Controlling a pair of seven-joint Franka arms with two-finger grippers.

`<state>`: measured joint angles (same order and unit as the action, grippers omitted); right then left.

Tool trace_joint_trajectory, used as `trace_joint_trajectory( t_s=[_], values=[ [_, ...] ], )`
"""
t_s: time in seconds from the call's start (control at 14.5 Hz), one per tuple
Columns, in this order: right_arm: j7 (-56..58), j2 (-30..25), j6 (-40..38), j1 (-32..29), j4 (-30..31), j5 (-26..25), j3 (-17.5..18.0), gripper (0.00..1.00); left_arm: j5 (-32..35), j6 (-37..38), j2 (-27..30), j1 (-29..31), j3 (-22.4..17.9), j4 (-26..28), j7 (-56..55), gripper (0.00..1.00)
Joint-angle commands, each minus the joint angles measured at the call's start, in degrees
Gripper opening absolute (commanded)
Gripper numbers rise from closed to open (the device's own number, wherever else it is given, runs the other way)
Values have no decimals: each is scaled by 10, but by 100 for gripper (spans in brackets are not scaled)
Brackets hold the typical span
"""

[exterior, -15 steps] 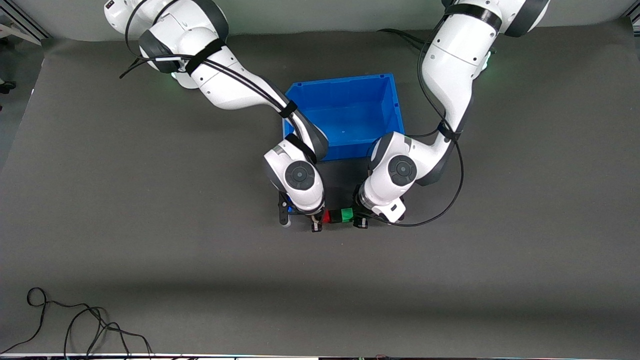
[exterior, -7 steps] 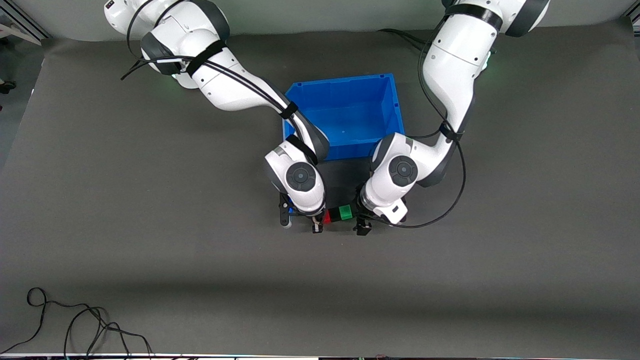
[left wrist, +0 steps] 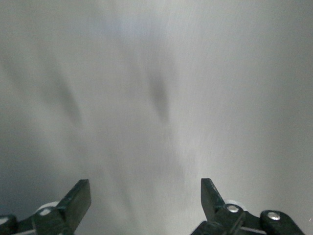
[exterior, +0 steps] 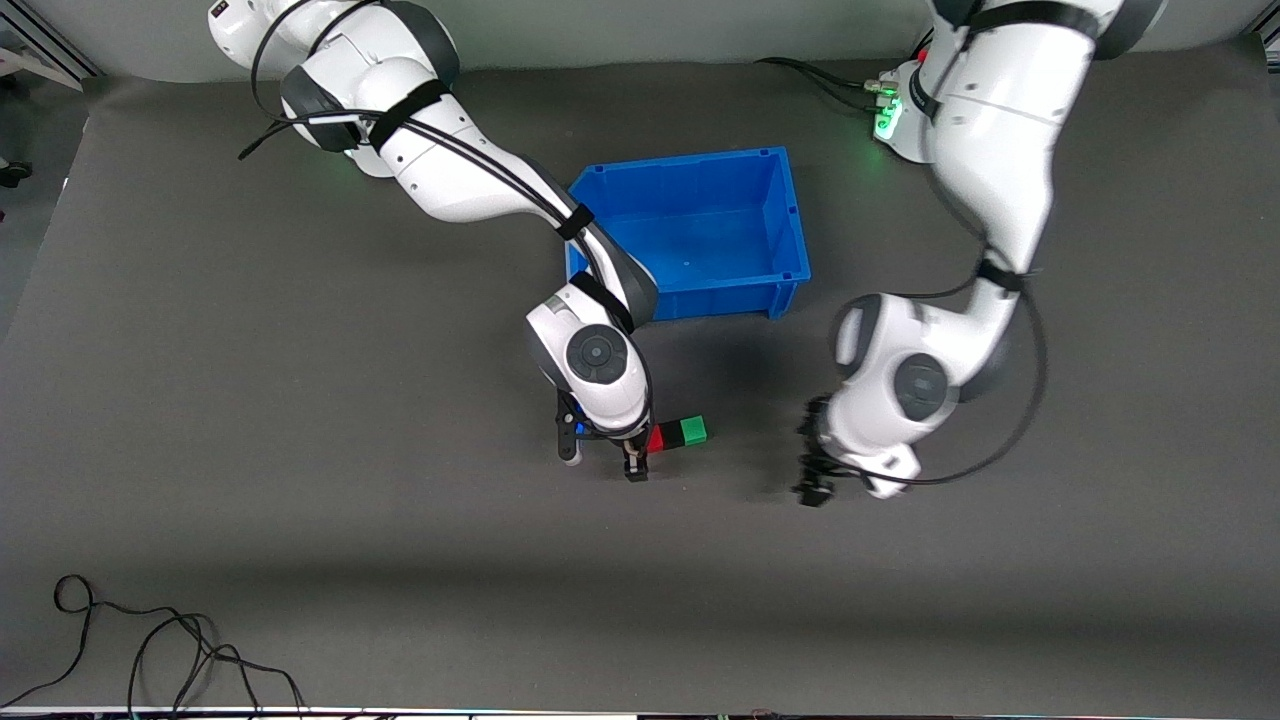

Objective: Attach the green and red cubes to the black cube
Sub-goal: 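Open both grippers and lift them away from the cubes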

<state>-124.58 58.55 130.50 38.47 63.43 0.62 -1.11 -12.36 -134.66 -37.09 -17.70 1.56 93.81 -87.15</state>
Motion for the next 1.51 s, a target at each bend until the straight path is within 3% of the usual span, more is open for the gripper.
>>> trace_joint_trajectory(
  t_s=[0.0,0.21,0.41,0.69,0.96,1.17,1.44],
  values=[
    [21,-45,-23,-19,-9,-1,2,99,6,68,55,56,5,26,129,100],
    [105,-111,-132,-47,-9,1,14,99,8,144,97,110,4,28,288,100],
    [207,-184,-246,-80,-9,35,15,99,15,231,152,172,5,27,418,100],
    [370,-273,-380,-125,1,40,10,99,42,345,223,205,5,13,614,100],
    [523,-337,-488,-182,9,40,10,99,55,387,273,209,5,-7,781,100],
    [666,-395,-524,-225,51,39,6,98,88,410,312,202,11,-6,869,100],
    [877,-458,-525,-273,113,39,-6,99,98,423,363,200,15,-8,880,100]
  ],
)
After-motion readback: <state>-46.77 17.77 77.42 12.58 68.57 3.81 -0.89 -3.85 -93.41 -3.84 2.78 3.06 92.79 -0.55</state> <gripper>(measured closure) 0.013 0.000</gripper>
